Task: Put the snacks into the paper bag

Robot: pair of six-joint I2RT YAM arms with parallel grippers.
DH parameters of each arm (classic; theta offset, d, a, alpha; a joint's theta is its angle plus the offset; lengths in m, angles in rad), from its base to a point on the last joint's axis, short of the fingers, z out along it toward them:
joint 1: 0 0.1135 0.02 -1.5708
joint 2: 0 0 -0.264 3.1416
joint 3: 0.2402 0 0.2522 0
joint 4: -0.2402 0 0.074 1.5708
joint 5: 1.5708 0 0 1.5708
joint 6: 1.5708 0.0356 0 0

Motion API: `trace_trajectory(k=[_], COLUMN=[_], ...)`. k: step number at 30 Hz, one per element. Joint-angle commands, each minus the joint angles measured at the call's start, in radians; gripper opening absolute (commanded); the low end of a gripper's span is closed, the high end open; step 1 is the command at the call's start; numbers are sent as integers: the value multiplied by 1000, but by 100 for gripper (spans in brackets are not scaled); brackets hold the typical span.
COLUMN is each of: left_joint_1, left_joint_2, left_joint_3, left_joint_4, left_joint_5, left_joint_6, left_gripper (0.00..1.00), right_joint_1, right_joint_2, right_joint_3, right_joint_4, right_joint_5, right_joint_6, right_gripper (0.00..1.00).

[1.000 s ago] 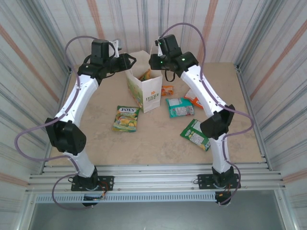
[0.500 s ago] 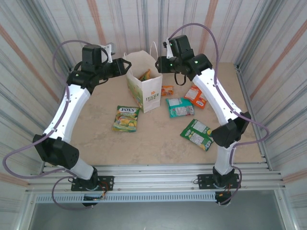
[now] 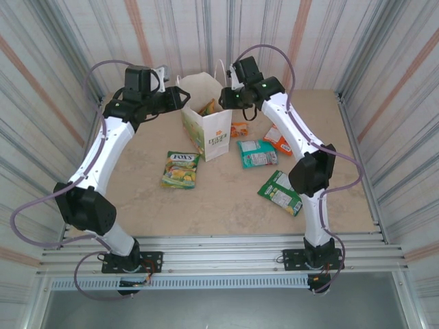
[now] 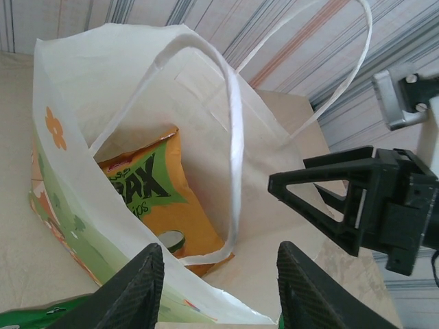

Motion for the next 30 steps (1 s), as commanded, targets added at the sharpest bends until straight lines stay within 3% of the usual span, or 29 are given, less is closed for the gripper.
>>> trace_trajectory(k=[1,4,7,21,30], left_joint_1=[6,5,6,-21,-23], left_joint_2=[12,14,14,-37,-113], left_joint_3=[28,38,41,10,-59], left_joint_4=[9,1,-3,-31,-55], left_joint_5=[20,17,19,17,6], left_joint_6=[14,19,23,29,31], left_gripper=[45,44,44,45,46], right_joint_1=[-9,-7,-3,83,111], right_joint_2=[33,29,2,-251,-400], right_joint_3=[76,94,92,-222,-435], right_joint_4=[-23,-37,-71,-65,5], right_joint_5=[-13,23,70,271,297], right_joint_6=[2,18,28,155,279], right_gripper=[31,13,0,0,0])
